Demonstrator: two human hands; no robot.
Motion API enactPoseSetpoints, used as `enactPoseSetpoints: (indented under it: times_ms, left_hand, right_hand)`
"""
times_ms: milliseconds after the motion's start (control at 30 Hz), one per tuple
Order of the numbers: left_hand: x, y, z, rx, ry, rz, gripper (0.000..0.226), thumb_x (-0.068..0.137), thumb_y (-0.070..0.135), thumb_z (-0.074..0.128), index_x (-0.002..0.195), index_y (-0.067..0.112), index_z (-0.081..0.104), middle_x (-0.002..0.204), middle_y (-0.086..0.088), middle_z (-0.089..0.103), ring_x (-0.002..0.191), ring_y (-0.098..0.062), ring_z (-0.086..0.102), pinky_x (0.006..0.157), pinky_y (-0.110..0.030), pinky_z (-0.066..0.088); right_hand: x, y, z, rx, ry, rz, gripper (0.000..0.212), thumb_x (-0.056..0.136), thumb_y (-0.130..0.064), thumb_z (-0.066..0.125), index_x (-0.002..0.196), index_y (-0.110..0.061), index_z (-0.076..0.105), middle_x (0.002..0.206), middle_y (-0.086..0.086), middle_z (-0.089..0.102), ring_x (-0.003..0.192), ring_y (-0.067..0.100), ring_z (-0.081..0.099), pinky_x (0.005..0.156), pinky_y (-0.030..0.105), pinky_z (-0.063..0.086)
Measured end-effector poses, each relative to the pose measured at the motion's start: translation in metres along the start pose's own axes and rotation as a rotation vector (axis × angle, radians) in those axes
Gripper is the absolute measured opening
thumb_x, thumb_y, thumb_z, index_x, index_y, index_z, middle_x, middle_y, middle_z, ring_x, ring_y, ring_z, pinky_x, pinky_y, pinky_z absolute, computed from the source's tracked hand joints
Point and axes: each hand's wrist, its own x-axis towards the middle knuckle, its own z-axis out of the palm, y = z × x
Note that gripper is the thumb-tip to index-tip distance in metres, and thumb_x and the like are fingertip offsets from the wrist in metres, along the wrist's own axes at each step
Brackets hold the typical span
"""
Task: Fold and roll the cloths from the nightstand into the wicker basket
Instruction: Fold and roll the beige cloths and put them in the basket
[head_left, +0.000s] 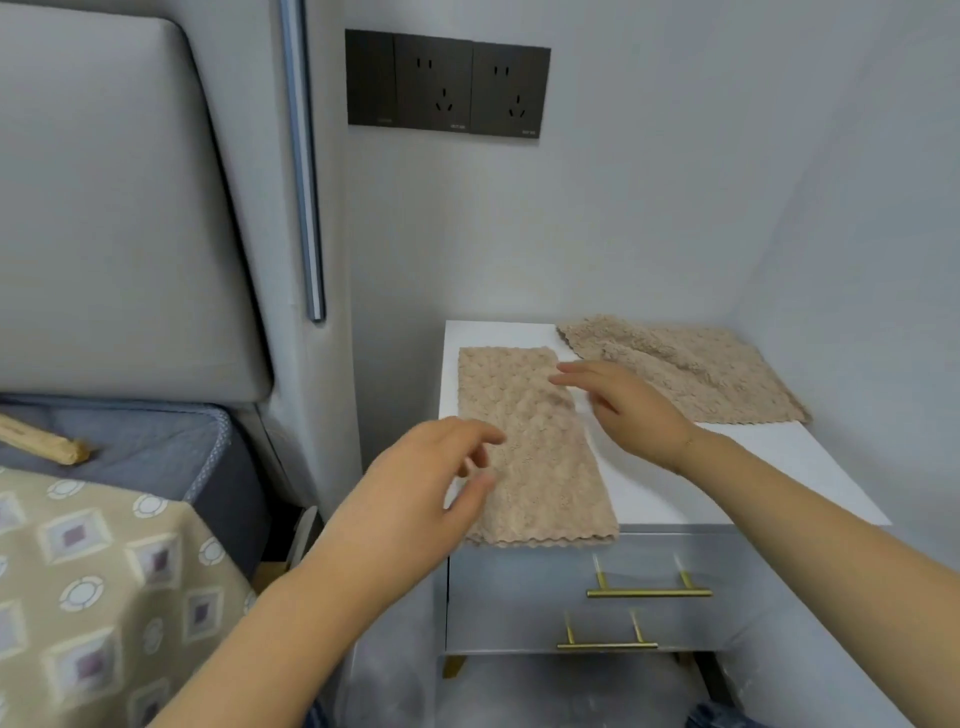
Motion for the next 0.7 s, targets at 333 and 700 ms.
enactPoseSetpoints:
  times_ms: [333,700]
  left_hand:
    - [0.015,-0.033,0.052,0.218,-0.171,0.310,0.037,0.092,0.041,0.042,0.113,0.027,0.070,0.127,0.006,0.064,0.112,-0.014,0.061,0.089,-0.035,0.054]
    - [0.001,-0.060,0.072,0.355,-0.139,0.325,0.074,0.074,0.029,0.080,0.140,0.025,0.046,0.127,0.004,0.053,0.111,-0.017,0.051,0.090,-0.035,0.051]
  right_hand:
    - [-0.100,-0.021,0.019,-0.098,-0.176,-0.250,0.078,0.082,-0.014,0.062,0.148,-0.036,0.027,0.154,-0.019,0.014,0.141,-0.002,0.011,0.111,0.010,0.000]
    - [-0.108,-0.006,0.056,-0.204,0.236,-0.402,0.046,0.079,-0.009,0.072,0.123,-0.015,0.062,0.128,0.004,0.059,0.116,0.022,0.053,0.095,0.031,0.043]
